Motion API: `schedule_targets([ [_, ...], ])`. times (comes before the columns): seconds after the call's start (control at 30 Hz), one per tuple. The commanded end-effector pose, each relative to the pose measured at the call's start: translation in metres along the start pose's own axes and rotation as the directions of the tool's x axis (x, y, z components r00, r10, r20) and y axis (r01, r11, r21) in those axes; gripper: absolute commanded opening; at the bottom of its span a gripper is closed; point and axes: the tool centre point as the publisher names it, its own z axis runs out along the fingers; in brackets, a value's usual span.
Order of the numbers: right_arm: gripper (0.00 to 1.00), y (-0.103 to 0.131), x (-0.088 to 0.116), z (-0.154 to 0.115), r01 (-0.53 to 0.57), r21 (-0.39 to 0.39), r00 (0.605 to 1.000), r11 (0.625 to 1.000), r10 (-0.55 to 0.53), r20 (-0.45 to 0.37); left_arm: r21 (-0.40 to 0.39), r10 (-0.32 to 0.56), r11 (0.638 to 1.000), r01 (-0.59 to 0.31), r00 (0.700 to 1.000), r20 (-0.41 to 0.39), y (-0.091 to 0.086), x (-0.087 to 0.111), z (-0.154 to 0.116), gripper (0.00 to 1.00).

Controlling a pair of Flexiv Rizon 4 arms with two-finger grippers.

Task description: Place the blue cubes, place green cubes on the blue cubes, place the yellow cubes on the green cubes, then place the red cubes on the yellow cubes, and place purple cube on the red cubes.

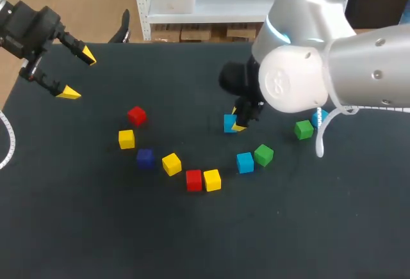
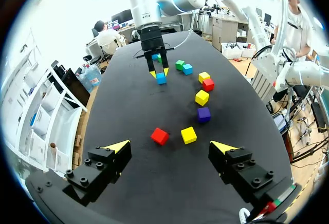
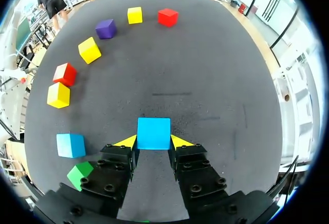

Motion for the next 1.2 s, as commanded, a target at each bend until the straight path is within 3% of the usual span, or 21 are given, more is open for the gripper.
schedule_targets([
  [0.03,0.00,-0.0022,-0.0011,0.0010,0.001,-0.003,1.000,1.000,-0.001,-0.001,-0.002,0.003,1.000,-0.003,1.000,0.001,-0.0008,0.0005,0.0000,1.00],
  [1.2,0.00,-0.0021,-0.0039,0.0026,0.016,-0.012,1.000,1.000,-0.017,-0.010,-0.002,0.003,1.000,-0.003,1.000,0.001,-0.0008,0.0005,0.0000,1.00],
])
